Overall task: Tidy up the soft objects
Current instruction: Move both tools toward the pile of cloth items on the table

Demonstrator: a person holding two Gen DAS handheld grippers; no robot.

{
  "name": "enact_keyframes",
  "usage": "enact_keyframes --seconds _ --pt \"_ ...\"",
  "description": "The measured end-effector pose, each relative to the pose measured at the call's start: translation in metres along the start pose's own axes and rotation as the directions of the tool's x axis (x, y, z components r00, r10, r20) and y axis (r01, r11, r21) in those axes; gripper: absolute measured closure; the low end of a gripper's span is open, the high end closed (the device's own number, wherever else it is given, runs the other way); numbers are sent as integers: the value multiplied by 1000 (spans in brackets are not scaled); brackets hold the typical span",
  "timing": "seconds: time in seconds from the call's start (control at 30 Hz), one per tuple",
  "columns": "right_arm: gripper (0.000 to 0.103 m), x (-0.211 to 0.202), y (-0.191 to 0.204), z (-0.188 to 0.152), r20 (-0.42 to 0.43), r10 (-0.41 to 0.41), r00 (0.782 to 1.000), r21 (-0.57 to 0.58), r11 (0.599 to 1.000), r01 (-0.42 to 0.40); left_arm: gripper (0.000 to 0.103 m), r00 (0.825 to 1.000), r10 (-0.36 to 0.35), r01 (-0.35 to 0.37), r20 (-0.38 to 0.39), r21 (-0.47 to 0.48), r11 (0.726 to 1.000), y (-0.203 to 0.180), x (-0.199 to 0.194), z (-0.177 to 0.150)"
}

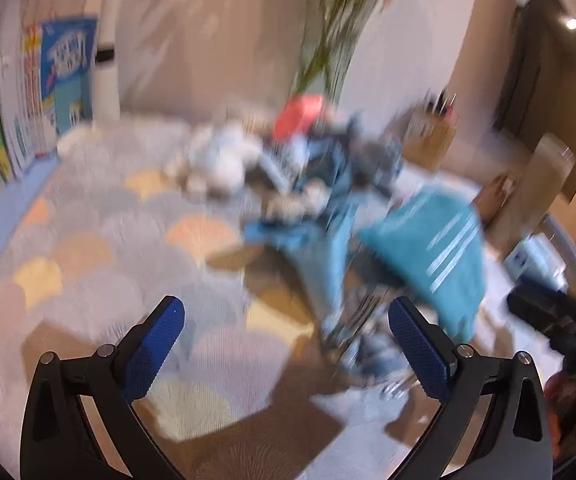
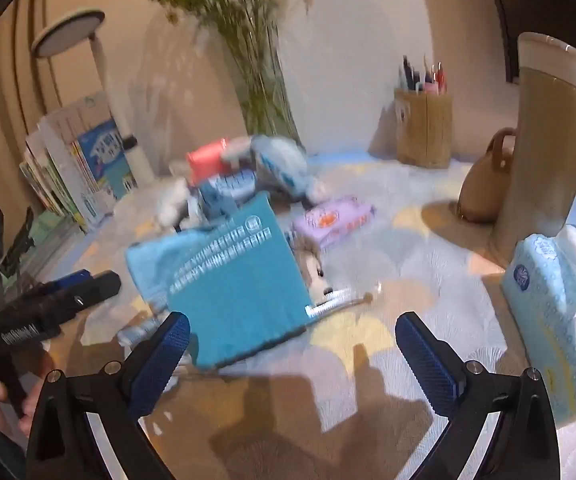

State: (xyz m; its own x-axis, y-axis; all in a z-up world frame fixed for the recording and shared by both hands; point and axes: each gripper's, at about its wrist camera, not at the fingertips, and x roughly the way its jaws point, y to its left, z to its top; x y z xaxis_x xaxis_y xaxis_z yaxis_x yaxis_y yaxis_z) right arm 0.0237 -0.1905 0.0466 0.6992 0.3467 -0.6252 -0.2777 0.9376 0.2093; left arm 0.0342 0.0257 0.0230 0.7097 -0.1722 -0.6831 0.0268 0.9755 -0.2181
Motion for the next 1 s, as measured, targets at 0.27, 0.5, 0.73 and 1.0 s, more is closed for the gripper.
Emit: enact_keyframes --seconds 0.27,0.5,0.73,1.0 --pt "0 6 -7 -6 -8 24 1000 3 1000 -24 1 1000 -7 6 28 24 1000 -5 -7 -4" --pt "0 8 -5 -7 -14 9 1000 0 1000 -9 1 1000 -23 23 -3 8 1000 0 -3 -4" --pt "0 7 -2 -9 -2 -9 1000 -17 1000 9 1 999 -48 48 -11 -18 999 5 -2 -4" --pt "0 10 -3 -9 -17 -24 1000 -16 1000 24 1 999 -29 29 -14 -21 999 4 -1 -4"
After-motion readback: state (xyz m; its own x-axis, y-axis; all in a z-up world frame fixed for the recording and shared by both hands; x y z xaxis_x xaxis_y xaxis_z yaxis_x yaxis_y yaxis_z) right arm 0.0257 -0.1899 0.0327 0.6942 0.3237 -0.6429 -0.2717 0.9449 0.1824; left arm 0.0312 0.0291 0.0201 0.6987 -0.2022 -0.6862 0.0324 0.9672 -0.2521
